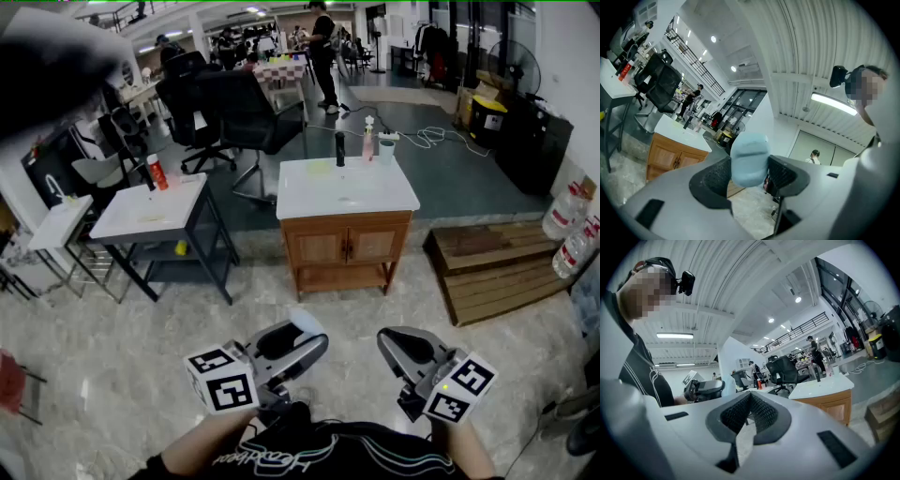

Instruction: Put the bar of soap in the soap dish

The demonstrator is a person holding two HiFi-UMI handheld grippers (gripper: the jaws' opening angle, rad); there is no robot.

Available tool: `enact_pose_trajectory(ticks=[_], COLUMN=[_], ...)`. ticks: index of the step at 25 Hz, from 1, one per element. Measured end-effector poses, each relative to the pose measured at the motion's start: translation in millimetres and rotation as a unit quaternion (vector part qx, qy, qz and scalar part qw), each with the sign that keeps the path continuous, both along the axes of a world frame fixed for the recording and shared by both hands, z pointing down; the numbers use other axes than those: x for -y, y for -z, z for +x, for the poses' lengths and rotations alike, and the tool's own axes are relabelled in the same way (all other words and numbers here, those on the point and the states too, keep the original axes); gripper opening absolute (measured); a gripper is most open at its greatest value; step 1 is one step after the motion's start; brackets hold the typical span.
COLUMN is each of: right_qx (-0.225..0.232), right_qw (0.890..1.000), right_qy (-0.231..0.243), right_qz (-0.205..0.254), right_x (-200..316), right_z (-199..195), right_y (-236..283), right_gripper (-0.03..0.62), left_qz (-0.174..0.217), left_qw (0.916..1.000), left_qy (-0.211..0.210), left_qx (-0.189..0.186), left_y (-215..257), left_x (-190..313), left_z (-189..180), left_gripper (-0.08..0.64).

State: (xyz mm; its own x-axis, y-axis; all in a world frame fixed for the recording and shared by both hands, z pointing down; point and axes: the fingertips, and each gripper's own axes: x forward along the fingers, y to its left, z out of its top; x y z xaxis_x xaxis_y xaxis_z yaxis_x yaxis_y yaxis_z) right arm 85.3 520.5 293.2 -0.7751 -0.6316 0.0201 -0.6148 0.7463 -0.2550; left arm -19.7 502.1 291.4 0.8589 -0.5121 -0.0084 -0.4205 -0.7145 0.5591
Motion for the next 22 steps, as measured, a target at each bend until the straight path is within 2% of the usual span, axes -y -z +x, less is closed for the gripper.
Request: enact_pose_trajectory(ticks=[12, 22], right_qx=[0.012, 0.007], right_qw=[1.000, 1.000], right_qy=[0.002, -0.007], right_qz=[-0.012, -0.022], right_x=[16, 74], right_z=[-1, -9], right_y=[-9, -26], right_gripper=[0.028, 0.028], left_qz=[-0.009, -0.018], left_qw=[0.9997, 0.9993], left_qy=[0.009, 0.006], left_qx=[-0.022, -0.031], left_y=[1, -18], left_x=[9, 67], left_z=[-9, -20], left_gripper=[0.265, 0.265])
